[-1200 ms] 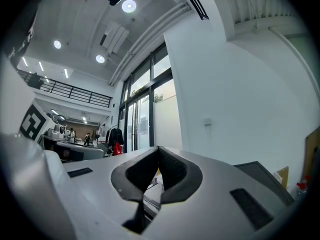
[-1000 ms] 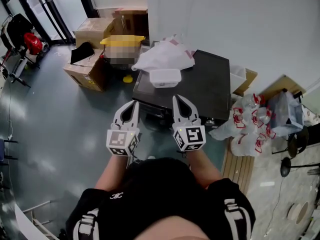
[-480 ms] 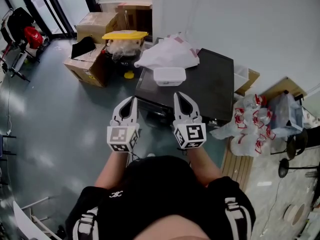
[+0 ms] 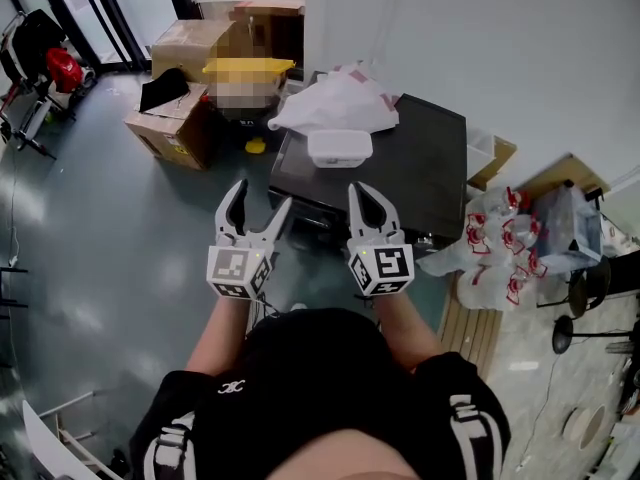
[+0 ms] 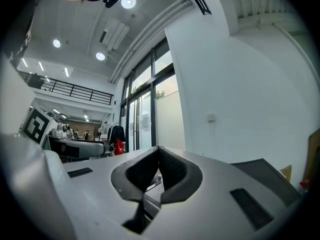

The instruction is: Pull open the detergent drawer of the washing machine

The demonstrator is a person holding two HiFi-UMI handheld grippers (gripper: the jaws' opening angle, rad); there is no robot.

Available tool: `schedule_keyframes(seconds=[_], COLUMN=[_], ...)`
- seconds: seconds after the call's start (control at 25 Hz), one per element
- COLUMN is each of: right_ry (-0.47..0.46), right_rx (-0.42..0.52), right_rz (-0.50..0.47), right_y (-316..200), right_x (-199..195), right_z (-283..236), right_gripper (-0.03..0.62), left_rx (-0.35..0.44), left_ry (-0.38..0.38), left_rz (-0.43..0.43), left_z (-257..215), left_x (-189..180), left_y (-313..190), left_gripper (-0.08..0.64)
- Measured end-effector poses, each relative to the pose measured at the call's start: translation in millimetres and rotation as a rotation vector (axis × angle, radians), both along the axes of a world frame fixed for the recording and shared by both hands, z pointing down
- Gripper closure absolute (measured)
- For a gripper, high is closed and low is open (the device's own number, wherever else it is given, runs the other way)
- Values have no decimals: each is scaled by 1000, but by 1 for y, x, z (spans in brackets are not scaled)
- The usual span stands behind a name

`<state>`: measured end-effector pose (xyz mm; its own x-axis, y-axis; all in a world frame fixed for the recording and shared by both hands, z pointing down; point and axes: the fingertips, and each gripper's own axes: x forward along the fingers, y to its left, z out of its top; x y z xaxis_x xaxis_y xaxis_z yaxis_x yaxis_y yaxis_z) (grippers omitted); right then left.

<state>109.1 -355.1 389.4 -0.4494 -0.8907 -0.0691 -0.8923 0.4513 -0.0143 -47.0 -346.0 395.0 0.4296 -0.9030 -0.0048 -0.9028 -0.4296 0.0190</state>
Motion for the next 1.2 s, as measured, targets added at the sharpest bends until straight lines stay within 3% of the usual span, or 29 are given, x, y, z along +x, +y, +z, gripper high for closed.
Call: schedule_keyframes(seconds=[0.12,0.2,0.48,0.72,1.04,1.2], right_ry=[-12,-21,-9,7,37,56], right_rx=[-8,-12,-28,-49,-84,-96], right_rz=[-6,-8,-8,3,30,47], right_y=[4,6,15,24,34,36], right_x=[-2,-3,-3,1,10,17], right_z=[1,1,9,15,29,33], right_gripper=[591,591,591,591,591,591], left_rx=[-11,-34,-202,-328,-447,-538], left_ry=[-4,42,370,601,819,891], left_rz=[2,23,137,171,201,149], left_z=[5,10,49,89,148,188], left_x=[-4,-7,-13,-19,-23,-27], left_y=[3,5,10,12,12,9], left_gripper=[212,212,213,215,213,213])
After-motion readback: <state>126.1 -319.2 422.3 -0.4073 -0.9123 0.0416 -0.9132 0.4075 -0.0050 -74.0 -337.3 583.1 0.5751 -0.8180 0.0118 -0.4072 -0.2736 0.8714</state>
